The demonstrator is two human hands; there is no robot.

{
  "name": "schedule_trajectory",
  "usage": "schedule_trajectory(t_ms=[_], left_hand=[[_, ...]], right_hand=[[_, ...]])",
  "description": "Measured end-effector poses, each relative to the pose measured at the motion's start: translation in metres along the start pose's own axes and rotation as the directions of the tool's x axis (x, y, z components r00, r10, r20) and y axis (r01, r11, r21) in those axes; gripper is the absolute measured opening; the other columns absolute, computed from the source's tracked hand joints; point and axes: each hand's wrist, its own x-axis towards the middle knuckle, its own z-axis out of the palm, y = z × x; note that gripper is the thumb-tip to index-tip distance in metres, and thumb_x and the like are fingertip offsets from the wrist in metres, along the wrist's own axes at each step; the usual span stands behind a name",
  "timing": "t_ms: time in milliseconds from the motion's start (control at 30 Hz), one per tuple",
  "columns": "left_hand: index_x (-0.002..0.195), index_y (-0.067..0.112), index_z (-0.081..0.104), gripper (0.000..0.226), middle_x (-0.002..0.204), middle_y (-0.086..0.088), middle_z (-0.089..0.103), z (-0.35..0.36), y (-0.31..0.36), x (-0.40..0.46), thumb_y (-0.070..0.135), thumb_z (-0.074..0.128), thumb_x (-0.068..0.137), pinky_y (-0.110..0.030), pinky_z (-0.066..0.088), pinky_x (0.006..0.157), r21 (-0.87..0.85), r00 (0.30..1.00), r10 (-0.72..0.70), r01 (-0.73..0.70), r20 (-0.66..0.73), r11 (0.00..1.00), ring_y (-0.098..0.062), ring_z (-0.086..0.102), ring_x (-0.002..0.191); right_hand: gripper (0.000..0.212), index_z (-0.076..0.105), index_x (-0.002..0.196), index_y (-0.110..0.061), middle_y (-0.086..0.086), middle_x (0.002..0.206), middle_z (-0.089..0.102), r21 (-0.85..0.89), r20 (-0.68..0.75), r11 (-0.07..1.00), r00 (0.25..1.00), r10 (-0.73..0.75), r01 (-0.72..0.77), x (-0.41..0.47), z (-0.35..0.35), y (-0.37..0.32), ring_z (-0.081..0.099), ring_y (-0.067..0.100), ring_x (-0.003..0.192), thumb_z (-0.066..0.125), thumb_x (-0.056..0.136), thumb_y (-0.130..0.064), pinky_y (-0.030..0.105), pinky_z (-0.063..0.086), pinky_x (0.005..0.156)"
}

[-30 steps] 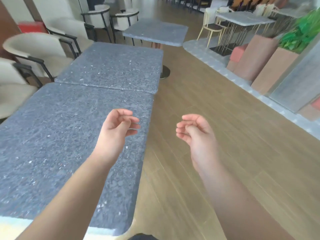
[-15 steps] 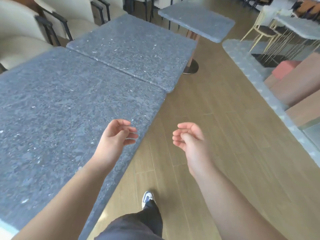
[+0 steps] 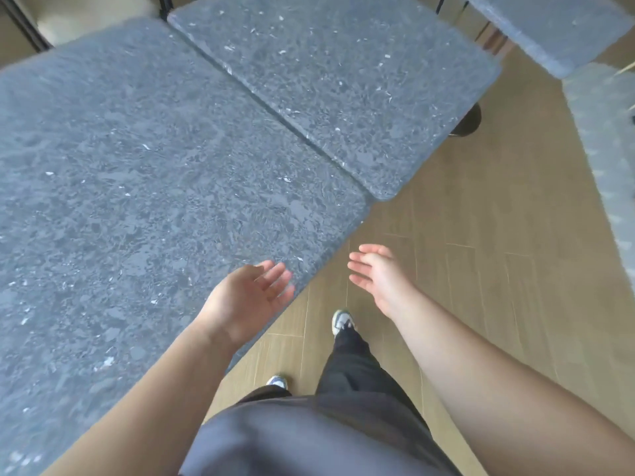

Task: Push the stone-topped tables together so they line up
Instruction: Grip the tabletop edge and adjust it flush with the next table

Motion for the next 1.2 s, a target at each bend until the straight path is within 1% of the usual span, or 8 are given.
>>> schedule_trajectory(t_ms=[233, 467, 700, 900, 967, 1067, 1133, 1200], left_hand=[[0.117, 0.004, 0.056, 0.022, 0.115, -0.013, 0.067, 0.028, -0.017, 0.077, 0.013, 0.043, 0.103, -0.045, 0.052, 0.087, -0.148, 0.985, 0.0, -0.026, -0.173, 0.989, -0.027, 0.065, 0.103], [0.106, 0.007, 0.056, 0.016, 0.097, -0.011, 0.066, 0.071, -0.032, 0.113, 0.012, 0.042, 0.103, -0.042, 0.051, 0.087, -0.317, 0.918, 0.022, -0.159, -0.395, 0.935, -0.025, 0.064, 0.089], [0.107, 0.005, 0.057, 0.017, 0.103, -0.012, 0.066, 0.083, -0.074, 0.134, 0.014, 0.044, 0.103, -0.042, 0.054, 0.085, -0.384, 0.887, 0.006, -0.205, -0.461, 0.9, -0.027, 0.065, 0.095], [0.088, 0.012, 0.058, 0.029, 0.097, -0.01, 0.058, 0.081, -0.11, 0.158, 0.037, 0.054, 0.102, -0.04, 0.052, 0.091, -0.419, 0.903, -0.028, -0.172, -0.429, 0.892, -0.027, 0.063, 0.105], [0.114, 0.011, 0.056, 0.035, 0.111, -0.014, 0.052, 0.079, -0.117, 0.16, 0.041, 0.063, 0.096, -0.044, 0.05, 0.099, -0.489, 0.878, -0.031, -0.236, -0.477, 0.84, -0.03, 0.054, 0.121], [0.146, 0.012, 0.039, 0.074, 0.145, -0.012, 0.043, 0.07, -0.122, 0.169, 0.047, 0.071, 0.088, -0.05, 0.041, 0.112, -0.606, 0.833, 0.044, -0.437, -0.552, 0.665, -0.032, 0.043, 0.137], [0.14, 0.011, 0.049, 0.075, 0.141, -0.017, 0.054, 0.065, -0.119, 0.176, 0.049, 0.076, 0.082, -0.053, 0.043, 0.109, -0.707, 0.85, 0.136, -0.503, -0.509, 0.497, -0.036, 0.056, 0.127], [0.129, 0.011, 0.06, 0.059, 0.127, -0.019, 0.066, 0.063, -0.114, 0.183, 0.044, 0.078, 0.083, -0.056, 0.049, 0.102, -0.747, 0.832, 0.162, -0.55, -0.531, 0.373, -0.038, 0.065, 0.114]], right_hand=[[0.039, 0.048, 0.137, -0.015, 0.006, 0.135, 0.05, -0.029, 0.071, 0.936, 0.933, 0.352, -0.35, 0.143, 0.023, -0.008, 0.051, 0.023, 0.128, 0.052, 0.101, -0.03, 0.035, 0.049, 0.095], [0.04, 0.054, 0.128, -0.017, 0.008, 0.124, 0.064, -0.097, 0.172, 0.804, 0.786, 0.594, -0.586, 0.206, 0.033, -0.032, 0.061, 0.028, 0.115, 0.062, 0.095, -0.039, 0.045, 0.048, 0.104], [0.05, 0.053, 0.131, -0.014, 0.009, 0.126, 0.064, -0.03, 0.268, 0.809, 0.775, 0.572, -0.587, 0.217, 0.028, -0.016, 0.062, 0.025, 0.117, 0.067, 0.093, -0.042, 0.043, 0.047, 0.107], [0.055, 0.058, 0.132, -0.012, 0.014, 0.126, 0.068, 0.114, 0.4, 0.828, 0.788, 0.468, -0.55, 0.221, 0.017, 0.002, 0.066, 0.031, 0.115, 0.076, 0.085, -0.035, 0.048, 0.05, 0.103], [0.054, 0.058, 0.131, -0.011, 0.015, 0.123, 0.069, 0.124, 0.426, 0.828, 0.783, 0.453, -0.547, 0.22, 0.016, 0.002, 0.066, 0.033, 0.113, 0.077, 0.085, -0.032, 0.051, 0.052, 0.101], [0.052, 0.057, 0.132, -0.012, 0.014, 0.123, 0.068, 0.139, 0.436, 0.836, 0.791, 0.43, -0.53, 0.219, 0.014, 0.001, 0.066, 0.033, 0.112, 0.076, 0.087, -0.03, 0.05, 0.053, 0.098], [0.051, 0.057, 0.133, -0.011, 0.016, 0.124, 0.067, 0.128, 0.456, 0.827, 0.773, 0.441, -0.548, 0.221, 0.012, -0.001, 0.065, 0.034, 0.114, 0.074, 0.088, -0.029, 0.05, 0.052, 0.1], [0.051, 0.056, 0.133, -0.009, 0.018, 0.125, 0.066, 0.106, 0.473, 0.812, 0.747, 0.467, -0.574, 0.225, 0.01, -0.003, 0.063, 0.036, 0.116, 0.074, 0.088, -0.027, 0.052, 0.05, 0.102]])
